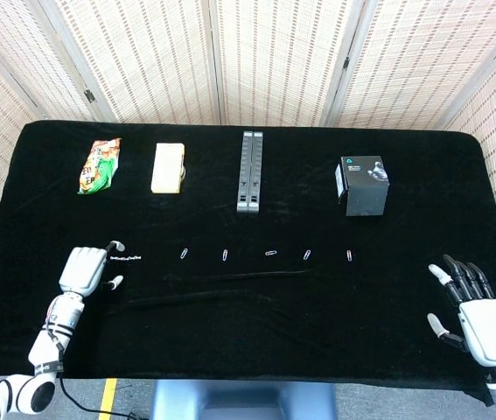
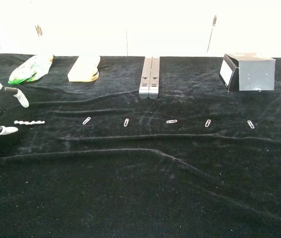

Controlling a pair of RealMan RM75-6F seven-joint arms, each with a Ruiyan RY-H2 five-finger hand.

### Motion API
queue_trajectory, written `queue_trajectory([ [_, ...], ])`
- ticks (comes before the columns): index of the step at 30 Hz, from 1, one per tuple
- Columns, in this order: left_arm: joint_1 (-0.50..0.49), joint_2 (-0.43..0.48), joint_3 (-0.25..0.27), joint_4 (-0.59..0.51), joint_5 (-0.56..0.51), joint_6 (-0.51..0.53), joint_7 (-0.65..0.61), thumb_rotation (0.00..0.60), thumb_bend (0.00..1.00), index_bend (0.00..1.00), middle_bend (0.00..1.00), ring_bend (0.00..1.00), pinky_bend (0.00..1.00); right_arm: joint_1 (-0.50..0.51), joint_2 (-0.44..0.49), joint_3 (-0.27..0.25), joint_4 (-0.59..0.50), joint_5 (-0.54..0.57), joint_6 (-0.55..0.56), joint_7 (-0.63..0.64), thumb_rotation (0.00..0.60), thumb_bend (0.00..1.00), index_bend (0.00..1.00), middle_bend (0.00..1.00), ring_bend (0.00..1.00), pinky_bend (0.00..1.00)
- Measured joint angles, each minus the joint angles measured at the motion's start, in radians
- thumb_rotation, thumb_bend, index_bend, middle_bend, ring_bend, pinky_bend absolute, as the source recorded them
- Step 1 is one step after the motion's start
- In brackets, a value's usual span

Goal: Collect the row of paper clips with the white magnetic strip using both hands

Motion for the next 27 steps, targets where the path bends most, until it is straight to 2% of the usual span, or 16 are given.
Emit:
queue_trajectory([
  [5,-0.034,-0.032,-0.005,0.064,-0.017,-0.028,-0.016,0.600,0.32,0.40,1.00,1.00,1.00,0.000,0.001,0.006,0.002,0.010,0.001,0.006,0.600,0.36,0.10,0.00,0.00,0.00],
  [14,-0.071,-0.077,-0.002,0.159,-0.043,-0.073,-0.060,0.600,0.32,0.42,1.00,1.00,1.00,0.002,0.004,0.014,0.008,0.027,-0.007,0.020,0.600,0.36,0.10,0.00,0.00,0.00],
  [22,-0.102,-0.103,0.006,0.230,-0.049,-0.114,-0.092,0.600,0.34,0.50,1.00,1.00,1.00,0.009,0.002,0.019,0.009,0.042,-0.023,0.016,0.600,0.36,0.10,0.00,0.00,0.00],
  [27,-0.116,-0.120,0.012,0.274,-0.052,-0.132,-0.115,0.600,0.36,0.52,1.00,1.00,1.00,0.009,0.001,0.022,0.008,0.051,-0.027,0.014,0.600,0.36,0.10,0.00,0.00,0.00],
])
